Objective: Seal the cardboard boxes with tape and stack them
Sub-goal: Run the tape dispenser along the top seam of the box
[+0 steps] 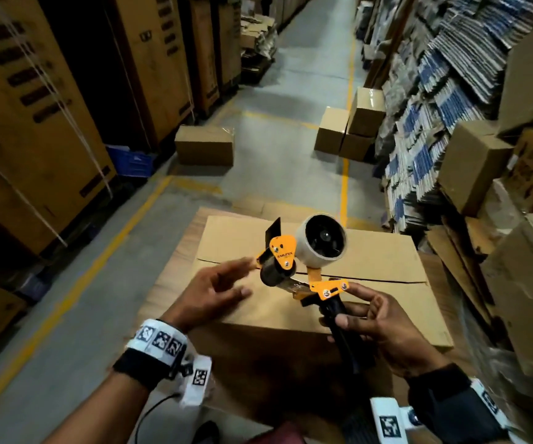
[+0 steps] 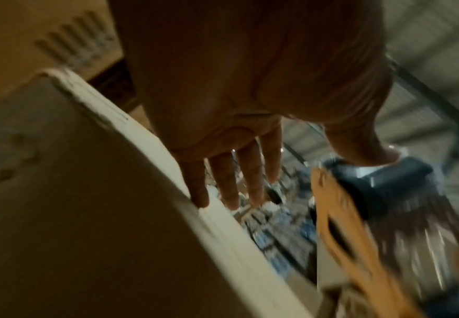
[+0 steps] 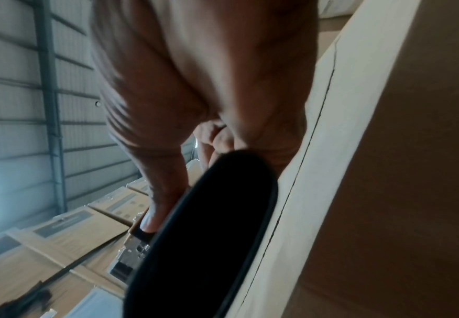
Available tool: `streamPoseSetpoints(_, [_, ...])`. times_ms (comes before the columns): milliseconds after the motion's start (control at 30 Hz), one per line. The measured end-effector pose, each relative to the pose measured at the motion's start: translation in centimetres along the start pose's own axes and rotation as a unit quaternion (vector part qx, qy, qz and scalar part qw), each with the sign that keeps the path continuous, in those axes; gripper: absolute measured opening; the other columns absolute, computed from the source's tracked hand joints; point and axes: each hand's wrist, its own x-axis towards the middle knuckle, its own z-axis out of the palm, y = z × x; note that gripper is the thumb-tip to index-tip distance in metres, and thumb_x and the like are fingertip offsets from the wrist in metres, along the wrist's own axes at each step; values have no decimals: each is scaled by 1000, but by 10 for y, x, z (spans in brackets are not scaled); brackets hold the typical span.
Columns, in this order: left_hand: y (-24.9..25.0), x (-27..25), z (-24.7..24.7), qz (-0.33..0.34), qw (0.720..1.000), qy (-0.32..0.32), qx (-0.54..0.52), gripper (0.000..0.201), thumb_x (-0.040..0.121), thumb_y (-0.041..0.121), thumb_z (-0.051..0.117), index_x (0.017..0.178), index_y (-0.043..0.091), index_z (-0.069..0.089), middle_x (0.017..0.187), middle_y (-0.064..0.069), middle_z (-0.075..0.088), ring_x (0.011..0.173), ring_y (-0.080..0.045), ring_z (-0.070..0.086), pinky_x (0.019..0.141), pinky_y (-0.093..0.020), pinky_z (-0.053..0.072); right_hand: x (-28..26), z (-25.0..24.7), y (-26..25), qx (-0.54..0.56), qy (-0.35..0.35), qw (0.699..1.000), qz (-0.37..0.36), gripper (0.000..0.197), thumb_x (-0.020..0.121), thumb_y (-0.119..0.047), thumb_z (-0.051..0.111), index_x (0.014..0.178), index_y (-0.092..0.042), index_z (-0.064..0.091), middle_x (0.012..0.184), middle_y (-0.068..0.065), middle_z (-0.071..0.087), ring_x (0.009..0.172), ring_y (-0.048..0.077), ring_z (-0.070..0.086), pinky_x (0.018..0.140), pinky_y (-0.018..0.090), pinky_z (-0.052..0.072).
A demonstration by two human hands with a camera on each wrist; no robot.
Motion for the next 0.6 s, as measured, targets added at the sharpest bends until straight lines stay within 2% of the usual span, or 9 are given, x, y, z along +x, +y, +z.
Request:
streamPoseSetpoints(33, [1, 3, -7, 7, 998, 41, -41, 81, 75, 39, 90, 145, 18, 55, 136, 6, 70, 131, -6, 60, 108, -31, 51, 2, 5, -3, -10, -3, 1000, 0, 85, 68, 5, 85, 144, -9, 49, 118, 32, 70, 108, 53, 68, 83, 59, 61])
streamPoseSetpoints(100, [6, 5, -10, 8, 995, 76, -63, 102, 63, 60, 90, 148, 19, 52, 138, -3, 67, 128, -9, 63, 98, -31, 56, 7, 15, -8, -33, -20, 999, -2, 84, 67, 1, 87, 143, -14, 52, 117, 30, 71, 107, 49, 70, 84, 54, 62])
streamPoseSetpoints(167, [6, 6, -5, -10, 992, 89, -85, 106, 59, 65, 93, 147, 19, 53, 132, -4, 69, 114, -9, 69, 92, -34, 58, 13, 24, -9, -59, -38, 998, -6, 83, 69, 2, 87, 143, -20, 54, 119, 26, 72, 109, 47, 70, 89, 52, 60])
streamPoseSetpoints(233, [3, 2, -6, -24, 987, 99, -121, 108, 54, 66, 95, 142, 18, 57, 121, -3, 74, 97, -11, 70, 82, -38, 54, 18, 30, -8, -75, -43, 996, -10, 90, 67, 0, 91, 146, -21, 53, 120, 26, 72, 111, 46, 70, 94, 57, 57])
streamPoseSetpoints(300, [-2, -7, -14, -28, 984, 124, -129, 100, 53, 64, 96, 136, 21, 63, 121, -4, 76, 95, -18, 72, 81, -47, 51, 23, 37, -7, -87, -23, 996, -27, 90, 67, 3, 89, 146, -21, 53, 118, 26, 72, 111, 46, 69, 98, 63, 53])
streamPoseSetpoints(367, [-5, -19, -25, -37, 982, 133, -127, 90, 55, 58, 98, 131, 21, 67, 120, -7, 76, 94, -23, 73, 79, -48, 55, 28, 43, -9, -94, -1, 994, -48, 84, 69, 6, 82, 144, -22, 55, 115, 25, 74, 112, 45, 69, 101, 63, 52])
streamPoseSetpoints(467, [-13, -37, -39, -44, 980, 144, -130, 66, 66, 35, 97, 124, 16, 72, 113, -11, 77, 84, -23, 72, 61, -33, 57, 36, 54, -13, -86, 19, 994, -69, 86, 64, -3, 88, 142, -21, 57, 114, 24, 74, 111, 47, 69, 100, 60, 53])
streamPoseSetpoints(533, [-16, -45, -47, -42, 976, 164, -135, 50, 73, 23, 90, 120, 13, 74, 108, -14, 78, 86, -24, 72, 60, -28, 57, 42, 61, -16, -85, 31, 993, -76, 88, 63, -4, 88, 144, -20, 55, 114, 24, 74, 112, 46, 68, 101, 60, 52])
streamPoseSetpoints(600, [-15, -46, -52, -40, 967, 177, -178, 41, 82, 27, 81, 119, 9, 74, 107, -17, 77, 86, -26, 72, 61, -28, 57, 50, 66, -19, -89, 34, 992, -83, 85, 68, 4, 80, 146, -20, 53, 115, 23, 74, 115, 47, 67, 105, 62, 49])
